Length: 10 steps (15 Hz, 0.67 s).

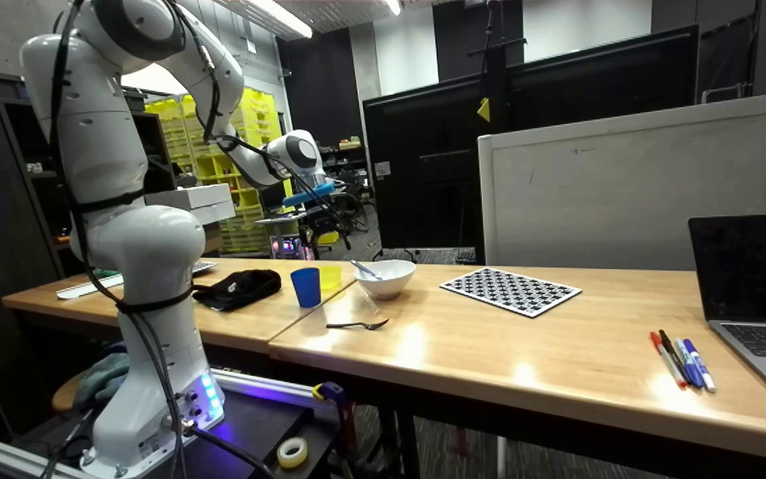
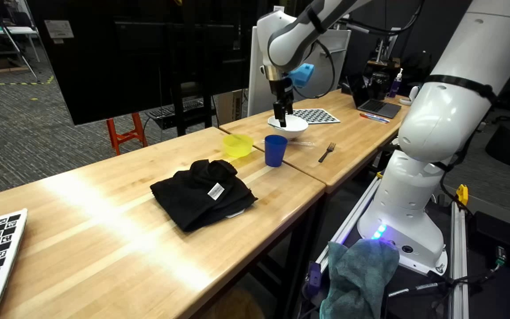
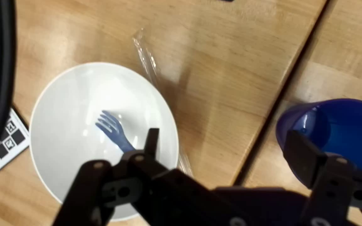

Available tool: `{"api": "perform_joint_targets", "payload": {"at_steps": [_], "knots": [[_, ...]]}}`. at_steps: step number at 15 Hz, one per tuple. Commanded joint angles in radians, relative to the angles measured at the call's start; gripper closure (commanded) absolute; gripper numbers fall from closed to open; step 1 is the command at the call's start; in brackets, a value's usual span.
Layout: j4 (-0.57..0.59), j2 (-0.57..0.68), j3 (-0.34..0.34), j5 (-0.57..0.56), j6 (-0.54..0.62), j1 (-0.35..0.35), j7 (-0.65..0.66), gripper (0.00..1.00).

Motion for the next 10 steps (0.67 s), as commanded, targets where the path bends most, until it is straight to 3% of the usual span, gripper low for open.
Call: {"api": "perform_joint_targets", "payload": {"at_steps": [1,5,10], "knots": [[-0.099,-0.105,0.024,-0.008,0.113,0.028,-0.047,0.00],[-0.174,-0.169,0.067,0.000,0.206,0.082,-0.095,0.00],[-0.220,-0.231,0.133,0.059,0.220,0.181,-0.117,0.00]]}}
